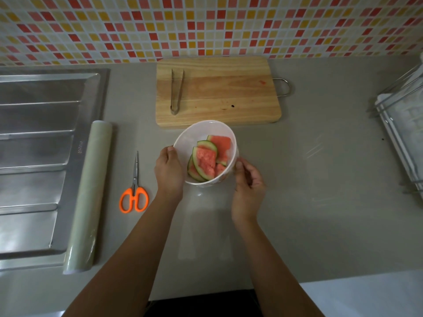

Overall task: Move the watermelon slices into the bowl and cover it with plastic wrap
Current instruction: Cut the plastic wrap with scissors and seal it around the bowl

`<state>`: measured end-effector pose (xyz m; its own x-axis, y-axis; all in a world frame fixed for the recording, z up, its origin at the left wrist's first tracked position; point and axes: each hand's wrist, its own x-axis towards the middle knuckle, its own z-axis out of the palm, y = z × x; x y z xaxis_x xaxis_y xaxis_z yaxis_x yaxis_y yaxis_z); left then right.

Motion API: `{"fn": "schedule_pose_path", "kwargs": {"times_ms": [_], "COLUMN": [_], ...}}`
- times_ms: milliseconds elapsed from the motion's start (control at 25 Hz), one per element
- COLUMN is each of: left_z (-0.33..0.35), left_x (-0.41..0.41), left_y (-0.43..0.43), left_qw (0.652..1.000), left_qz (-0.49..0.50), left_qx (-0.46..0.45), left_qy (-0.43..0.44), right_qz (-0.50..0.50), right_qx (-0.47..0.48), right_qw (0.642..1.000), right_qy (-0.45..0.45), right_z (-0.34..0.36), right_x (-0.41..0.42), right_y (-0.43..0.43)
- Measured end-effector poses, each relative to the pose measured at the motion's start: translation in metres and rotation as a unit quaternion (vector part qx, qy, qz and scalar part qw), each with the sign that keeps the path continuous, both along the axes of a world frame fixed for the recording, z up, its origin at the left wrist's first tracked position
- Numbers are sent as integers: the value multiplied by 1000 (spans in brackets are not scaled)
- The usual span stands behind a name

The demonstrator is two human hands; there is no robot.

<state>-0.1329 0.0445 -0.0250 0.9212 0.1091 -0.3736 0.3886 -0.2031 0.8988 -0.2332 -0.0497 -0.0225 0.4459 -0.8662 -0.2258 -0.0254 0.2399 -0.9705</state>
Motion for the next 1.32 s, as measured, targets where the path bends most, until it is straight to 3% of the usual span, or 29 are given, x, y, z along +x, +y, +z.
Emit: {"fn": "schedule_pose_path", "kwargs": {"times_ms": [160,320,440,520,600,680,760,960,1040,1200,1320], "left_z": [10,22,32,39,42,44,43,37,32,20,14], "left_x": [6,10,7,8,10,9,4,-9,-12,-13,-16], "left_y": [-4,-13,-22,-23,-22,-22,-24,-27,-25,-17,-14], "left_qw": [1000,999,998,995,990,987,987,986,984,983,985], "left_qz": [24,35,39,28,16,9,4,1,-2,-8,-6], "left_qx": [6,6,39,79,107,122,125,132,148,150,142], "left_qy": [-9,0,-23,-58,-91,-104,-102,-98,-100,-106,-100], "right_qz": [-38,-7,133,241,240,208,236,237,230,265,266], "right_qx": [6,-169,-184,-183,-168,-184,-203,-54,-48,-66,-79], "right_qw": [999,984,967,936,931,943,944,970,972,933,929], "right_qy": [-11,53,119,180,216,181,106,-33,7,235,243], "right_z": [4,8,9,5,4,9,14,16,12,7,4], "right_x": [9,8,7,0,-9,-12,-10,-5,-5,0,-3], "right_y": [11,21,34,38,32,23,16,18,17,13,11]}}
